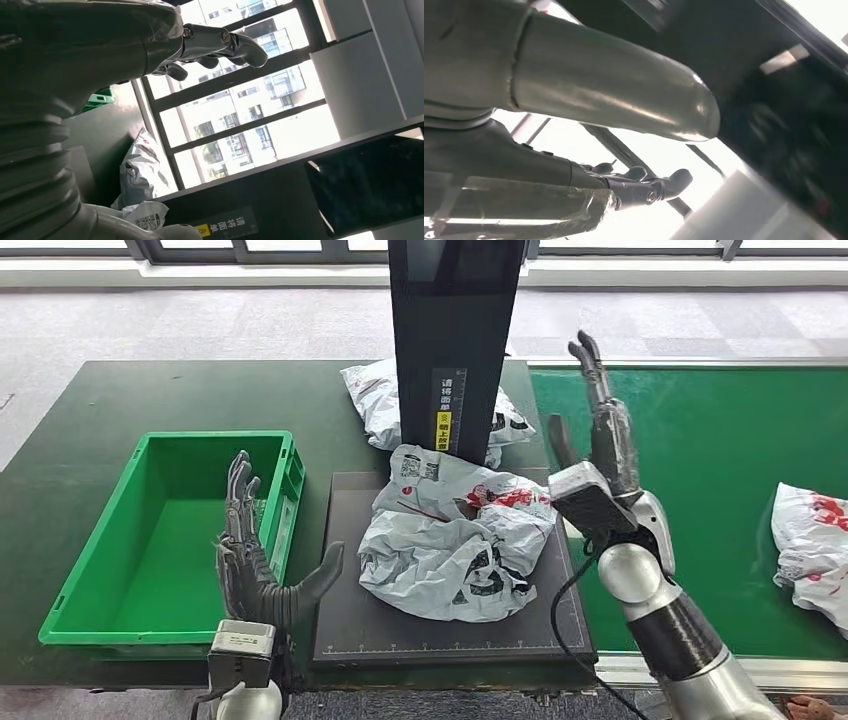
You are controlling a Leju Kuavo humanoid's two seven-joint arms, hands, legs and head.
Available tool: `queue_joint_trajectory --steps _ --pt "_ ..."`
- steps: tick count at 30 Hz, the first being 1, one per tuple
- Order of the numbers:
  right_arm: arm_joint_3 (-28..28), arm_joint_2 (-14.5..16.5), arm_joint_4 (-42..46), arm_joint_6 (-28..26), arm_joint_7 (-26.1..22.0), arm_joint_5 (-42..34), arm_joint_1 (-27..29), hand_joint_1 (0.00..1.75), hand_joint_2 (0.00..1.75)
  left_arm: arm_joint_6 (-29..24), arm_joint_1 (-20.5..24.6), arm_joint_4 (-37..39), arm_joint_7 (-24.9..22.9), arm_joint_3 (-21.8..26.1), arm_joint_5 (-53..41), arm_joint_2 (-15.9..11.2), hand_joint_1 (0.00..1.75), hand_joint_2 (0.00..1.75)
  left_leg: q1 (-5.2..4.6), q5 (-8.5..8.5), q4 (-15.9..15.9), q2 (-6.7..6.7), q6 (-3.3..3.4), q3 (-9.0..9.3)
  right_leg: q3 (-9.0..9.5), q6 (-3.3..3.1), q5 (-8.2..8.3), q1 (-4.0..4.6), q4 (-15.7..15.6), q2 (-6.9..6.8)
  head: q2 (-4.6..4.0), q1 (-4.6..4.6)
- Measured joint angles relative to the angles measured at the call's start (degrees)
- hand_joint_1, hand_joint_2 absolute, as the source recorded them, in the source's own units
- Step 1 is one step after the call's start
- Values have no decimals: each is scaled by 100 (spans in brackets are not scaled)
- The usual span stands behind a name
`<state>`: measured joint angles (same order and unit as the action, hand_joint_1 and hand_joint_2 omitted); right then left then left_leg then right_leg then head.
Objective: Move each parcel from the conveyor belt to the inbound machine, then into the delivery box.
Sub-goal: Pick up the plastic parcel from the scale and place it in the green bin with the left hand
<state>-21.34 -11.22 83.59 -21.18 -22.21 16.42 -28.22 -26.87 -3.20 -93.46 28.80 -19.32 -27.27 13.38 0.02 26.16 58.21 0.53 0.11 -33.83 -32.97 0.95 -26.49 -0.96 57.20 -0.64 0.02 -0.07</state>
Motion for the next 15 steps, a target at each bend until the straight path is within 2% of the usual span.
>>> queue_joint_trajectory --steps 9,15 --pt "698 79 929 -246 -340 -419 612 0 0 -42 69 211 2 0 63 17 0 175 -2 0 3 -17 2 1 -5 4 7 -2 -1 15 0 -1" --pt "1080 210 1832 -1070 -1063 -586 1211 0 0 -56 268 576 -19 0 156 28 0 175 -1 2 2 -15 1 0 -4 3 6 -1 0 14 0 0"
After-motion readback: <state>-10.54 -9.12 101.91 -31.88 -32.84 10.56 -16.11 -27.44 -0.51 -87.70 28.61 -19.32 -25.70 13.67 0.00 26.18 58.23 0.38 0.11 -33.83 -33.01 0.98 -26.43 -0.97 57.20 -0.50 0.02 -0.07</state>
